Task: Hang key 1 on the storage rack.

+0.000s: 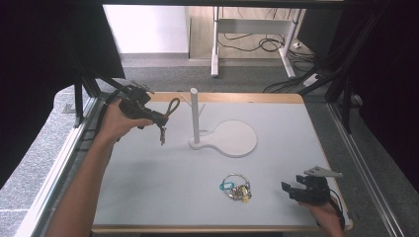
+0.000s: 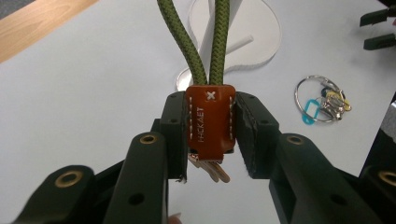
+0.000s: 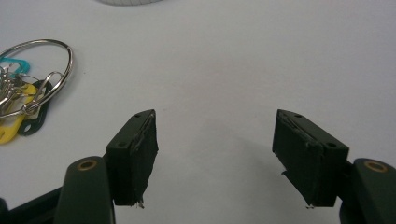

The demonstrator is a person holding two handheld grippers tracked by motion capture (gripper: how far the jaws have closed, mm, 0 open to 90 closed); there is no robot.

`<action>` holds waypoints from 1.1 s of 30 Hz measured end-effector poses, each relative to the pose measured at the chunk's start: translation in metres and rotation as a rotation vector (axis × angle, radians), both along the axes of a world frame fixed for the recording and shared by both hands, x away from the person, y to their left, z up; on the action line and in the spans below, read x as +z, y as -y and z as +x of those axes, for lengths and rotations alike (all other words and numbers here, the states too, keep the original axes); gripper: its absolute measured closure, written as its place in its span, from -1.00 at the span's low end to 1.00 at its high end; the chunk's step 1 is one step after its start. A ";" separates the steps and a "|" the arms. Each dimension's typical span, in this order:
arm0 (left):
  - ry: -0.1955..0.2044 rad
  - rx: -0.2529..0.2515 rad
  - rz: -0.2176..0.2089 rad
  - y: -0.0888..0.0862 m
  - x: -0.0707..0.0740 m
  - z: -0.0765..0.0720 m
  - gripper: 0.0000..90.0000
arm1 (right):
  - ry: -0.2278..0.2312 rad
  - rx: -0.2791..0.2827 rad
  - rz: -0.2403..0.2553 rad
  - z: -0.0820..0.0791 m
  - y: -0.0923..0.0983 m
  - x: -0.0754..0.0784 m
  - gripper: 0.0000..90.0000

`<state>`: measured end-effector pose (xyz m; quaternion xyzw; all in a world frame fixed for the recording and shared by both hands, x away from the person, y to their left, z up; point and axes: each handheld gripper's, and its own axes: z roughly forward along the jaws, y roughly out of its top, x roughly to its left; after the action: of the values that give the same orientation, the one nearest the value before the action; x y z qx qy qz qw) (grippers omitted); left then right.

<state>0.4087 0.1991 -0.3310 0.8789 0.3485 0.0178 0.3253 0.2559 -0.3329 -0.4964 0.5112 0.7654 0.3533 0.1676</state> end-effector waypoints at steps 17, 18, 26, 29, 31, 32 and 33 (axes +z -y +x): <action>-0.010 0.015 -0.033 0.004 0.004 0.020 0.48 | -0.001 0.005 -0.004 0.001 -0.001 0.000 -0.30; -0.011 0.017 -0.035 0.004 0.004 0.021 0.48 | -0.002 0.004 -0.006 0.001 -0.001 0.000 -0.30; -0.011 0.007 -0.039 0.008 0.002 0.024 0.48 | -0.003 0.000 -0.006 0.001 0.000 -0.002 -0.30; -0.014 -0.002 -0.043 0.011 0.001 0.025 0.48 | -0.005 0.001 -0.008 0.001 0.000 -0.002 -0.30; -0.015 -0.004 -0.038 0.014 -0.001 0.025 0.48 | -0.006 0.000 -0.008 0.001 0.000 -0.003 -0.30; -0.015 -0.004 -0.038 0.014 -0.001 0.025 0.47 | -0.007 -0.001 -0.009 0.001 0.000 -0.003 -0.30; -0.018 -0.008 -0.039 0.015 -0.002 0.026 0.47 | -0.008 -0.001 -0.010 0.001 0.000 -0.003 -0.30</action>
<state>0.4344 0.1837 -0.3331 0.8739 0.3482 0.0018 0.3392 0.2574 -0.3332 -0.4992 0.5119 0.7676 0.3475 0.1673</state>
